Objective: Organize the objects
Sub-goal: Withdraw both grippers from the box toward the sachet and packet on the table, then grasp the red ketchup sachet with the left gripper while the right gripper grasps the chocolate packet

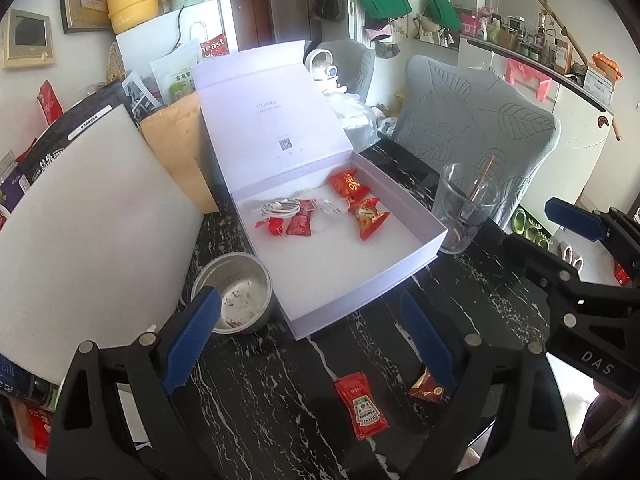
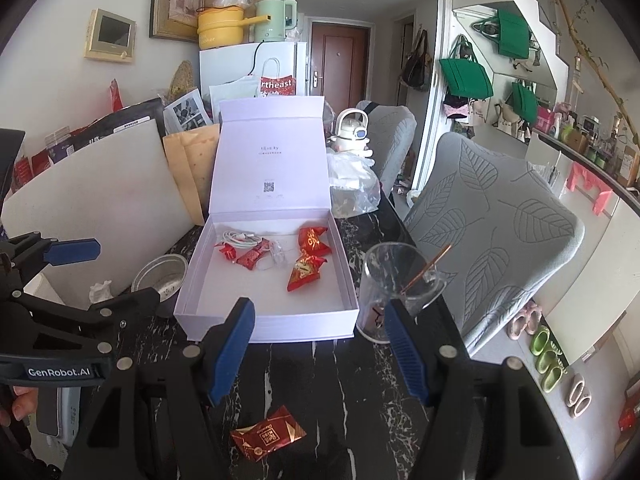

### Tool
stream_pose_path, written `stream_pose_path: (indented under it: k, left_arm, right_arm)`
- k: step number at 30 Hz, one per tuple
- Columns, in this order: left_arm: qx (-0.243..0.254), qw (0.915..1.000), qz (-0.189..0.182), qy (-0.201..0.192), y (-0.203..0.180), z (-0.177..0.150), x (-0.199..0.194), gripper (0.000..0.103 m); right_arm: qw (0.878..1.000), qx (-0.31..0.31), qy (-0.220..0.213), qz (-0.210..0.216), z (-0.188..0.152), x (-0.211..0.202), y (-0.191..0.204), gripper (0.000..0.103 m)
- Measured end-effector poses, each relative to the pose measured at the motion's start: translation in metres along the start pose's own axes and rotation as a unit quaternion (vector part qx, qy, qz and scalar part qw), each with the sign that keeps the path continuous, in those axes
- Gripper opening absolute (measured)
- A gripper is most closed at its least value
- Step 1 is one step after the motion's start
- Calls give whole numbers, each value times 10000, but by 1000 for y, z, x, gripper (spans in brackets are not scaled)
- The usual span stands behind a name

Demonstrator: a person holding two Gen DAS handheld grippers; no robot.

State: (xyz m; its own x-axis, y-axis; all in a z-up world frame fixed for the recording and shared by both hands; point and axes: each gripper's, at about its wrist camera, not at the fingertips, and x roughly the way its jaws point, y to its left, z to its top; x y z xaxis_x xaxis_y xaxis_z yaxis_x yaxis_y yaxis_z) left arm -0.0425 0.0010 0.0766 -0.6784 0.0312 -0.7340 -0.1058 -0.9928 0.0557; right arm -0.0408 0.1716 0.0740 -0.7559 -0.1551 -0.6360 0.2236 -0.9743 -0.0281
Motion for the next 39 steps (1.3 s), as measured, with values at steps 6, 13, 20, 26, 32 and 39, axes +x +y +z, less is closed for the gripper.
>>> stream_pose_path:
  k: [6,13,20,26,32,39]
  left_arm:
    - [-65,9998,-74,196,-3,-19,11,91]
    - [-108,9989,-206,408,-8,-43,23,91]
    - [60,9977,-170,651,-18,-71,38,91]
    - [-31,9961,-230,847,-15,-85,50,91]
    - [54,9945,-218,1026,-13,-101,63,91]
    - [9,9919,-237,1248,-10,-116,70,91]
  right_arm:
    - [9995,144,269,56,-23,12,-4,68]
    - [9984,224,507,86,-47,22,-3,68]
    - [9960,272,819,226,-78,38,4,68]
    - [9950,335,915,214,-91,47,9,68]
    - [9935,268,1085,218,-103,62,21,68]
    - [9928,155,1177,139,-111,79,35,68]
